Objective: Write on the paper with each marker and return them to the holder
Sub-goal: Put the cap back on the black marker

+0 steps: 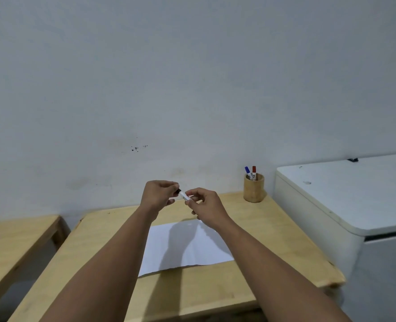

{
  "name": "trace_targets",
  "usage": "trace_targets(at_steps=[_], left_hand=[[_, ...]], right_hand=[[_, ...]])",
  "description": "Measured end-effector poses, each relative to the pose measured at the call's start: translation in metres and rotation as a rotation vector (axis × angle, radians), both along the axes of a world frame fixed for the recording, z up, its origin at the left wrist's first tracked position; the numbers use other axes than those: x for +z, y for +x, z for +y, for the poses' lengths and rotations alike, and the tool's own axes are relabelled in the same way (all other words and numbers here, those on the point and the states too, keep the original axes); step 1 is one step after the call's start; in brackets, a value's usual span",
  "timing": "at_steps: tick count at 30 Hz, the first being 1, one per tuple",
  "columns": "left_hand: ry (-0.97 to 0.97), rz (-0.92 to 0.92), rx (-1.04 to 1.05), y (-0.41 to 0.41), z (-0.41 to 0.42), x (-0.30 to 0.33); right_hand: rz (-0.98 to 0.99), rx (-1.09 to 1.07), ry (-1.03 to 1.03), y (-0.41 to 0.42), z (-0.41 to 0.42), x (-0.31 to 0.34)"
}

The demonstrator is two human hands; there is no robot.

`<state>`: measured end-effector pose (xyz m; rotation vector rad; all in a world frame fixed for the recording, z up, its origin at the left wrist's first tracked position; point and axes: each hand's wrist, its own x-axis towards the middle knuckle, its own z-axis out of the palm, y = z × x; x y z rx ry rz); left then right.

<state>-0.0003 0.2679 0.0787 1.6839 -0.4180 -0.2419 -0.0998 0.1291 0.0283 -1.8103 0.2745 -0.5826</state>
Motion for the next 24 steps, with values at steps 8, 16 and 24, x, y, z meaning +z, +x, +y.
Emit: trace_targets(at_steps=[8, 16, 24], left_hand=[[0.012, 0.009, -0.037, -0.02, -0.051, -0.017], [0.109, -0.057, -0.345, -0.012, -0.143, 0.018], [0.291, -0.249, -0.306, 0.017, -0.236, -0.025]], right_hand=[[-0.038, -0.099, 0.053, -0.009, -0.036, -0.018], [-0.043, -0.308, -0.044, 0.003, -0.123, -0.01], [-0.157, -0.58, -0.199, 0.018, -0.239, 0.048]])
